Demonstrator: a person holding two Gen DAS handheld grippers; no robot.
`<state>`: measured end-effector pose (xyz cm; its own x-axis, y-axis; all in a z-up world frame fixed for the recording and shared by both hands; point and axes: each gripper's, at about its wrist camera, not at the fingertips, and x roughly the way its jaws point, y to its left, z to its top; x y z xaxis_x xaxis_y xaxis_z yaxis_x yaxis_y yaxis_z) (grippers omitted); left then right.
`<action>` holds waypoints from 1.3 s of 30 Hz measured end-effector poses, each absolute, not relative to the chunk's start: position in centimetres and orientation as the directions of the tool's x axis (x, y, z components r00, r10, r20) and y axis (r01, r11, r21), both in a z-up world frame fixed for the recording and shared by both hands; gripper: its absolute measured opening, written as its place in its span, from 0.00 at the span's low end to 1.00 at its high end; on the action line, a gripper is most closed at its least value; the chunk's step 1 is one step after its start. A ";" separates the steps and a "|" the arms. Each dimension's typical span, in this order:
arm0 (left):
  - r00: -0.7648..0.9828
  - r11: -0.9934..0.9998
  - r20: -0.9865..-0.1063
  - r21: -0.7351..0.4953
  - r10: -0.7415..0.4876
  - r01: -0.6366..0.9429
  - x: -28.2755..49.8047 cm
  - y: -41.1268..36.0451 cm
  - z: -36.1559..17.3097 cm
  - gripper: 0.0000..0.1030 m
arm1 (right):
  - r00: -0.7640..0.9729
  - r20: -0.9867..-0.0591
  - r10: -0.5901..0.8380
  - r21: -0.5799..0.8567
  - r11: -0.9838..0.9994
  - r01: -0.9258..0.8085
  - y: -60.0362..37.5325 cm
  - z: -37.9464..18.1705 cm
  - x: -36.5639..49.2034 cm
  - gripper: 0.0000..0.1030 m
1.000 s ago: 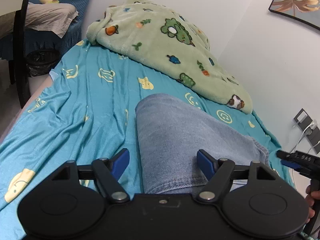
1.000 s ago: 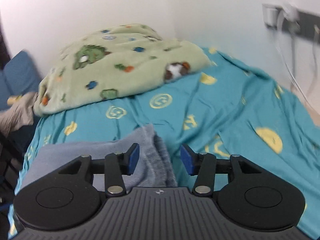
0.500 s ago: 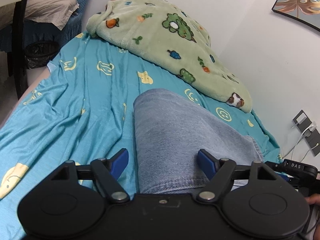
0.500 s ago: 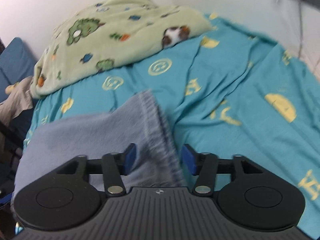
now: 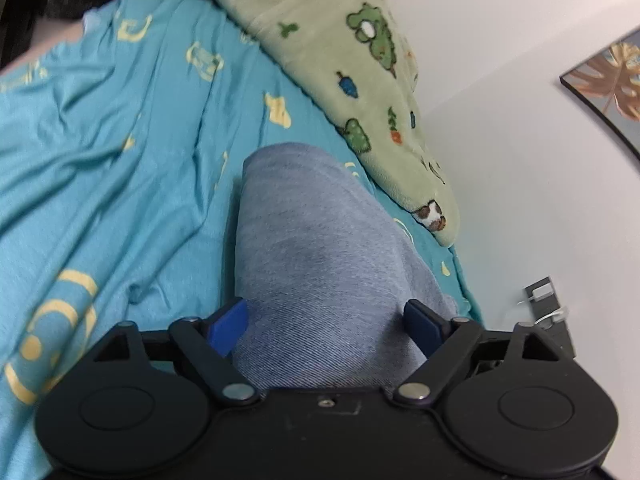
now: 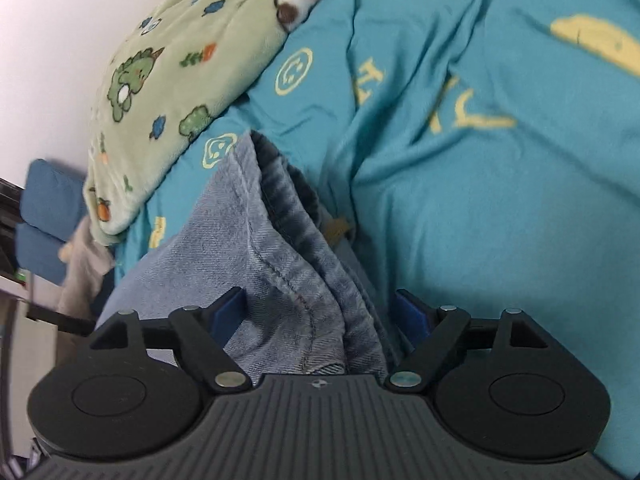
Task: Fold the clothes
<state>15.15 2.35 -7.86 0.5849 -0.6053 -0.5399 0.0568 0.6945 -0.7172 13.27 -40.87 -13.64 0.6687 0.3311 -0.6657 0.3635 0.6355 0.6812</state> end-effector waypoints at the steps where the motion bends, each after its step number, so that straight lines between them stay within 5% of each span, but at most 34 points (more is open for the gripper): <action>1: 0.579 0.689 -0.540 -0.723 -0.610 0.052 15.2 2.4 -8.0 0.83 | 0.664 -0.664 0.343 0.684 0.636 0.356 -40.7 -13.8 13.5 0.82; 9: 0.550 0.634 -0.526 -0.773 -0.648 0.007 15.9 2.9 -9.4 0.87 | 0.674 -0.635 0.378 0.726 0.589 0.353 -39.3 -13.7 13.2 0.77; 15: 0.576 0.647 -0.525 -0.763 -0.626 0.007 15.3 2.9 -8.7 0.55 | 0.710 -0.617 0.339 0.718 0.612 0.332 -38.7 -11.7 12.2 0.39; 19: 0.609 0.679 -0.536 -0.734 -0.585 0.006 14.6 2.5 -7.2 0.34 | 0.752 -0.567 0.337 0.752 0.583 0.306 -38.6 -10.0 11.4 0.28; 30: 0.621 0.688 -0.504 -0.721 -0.601 0.081 11.7 -1.8 -1.1 0.27 | 0.831 -0.457 0.317 0.782 0.589 0.205 -41.1 -2.2 9.0 0.25; 39: 0.591 0.663 -0.434 -0.707 -0.680 0.246 10.6 -12.5 3.0 0.27 | 0.893 -0.377 0.247 0.778 0.607 0.161 -49.9 3.0 4.0 0.25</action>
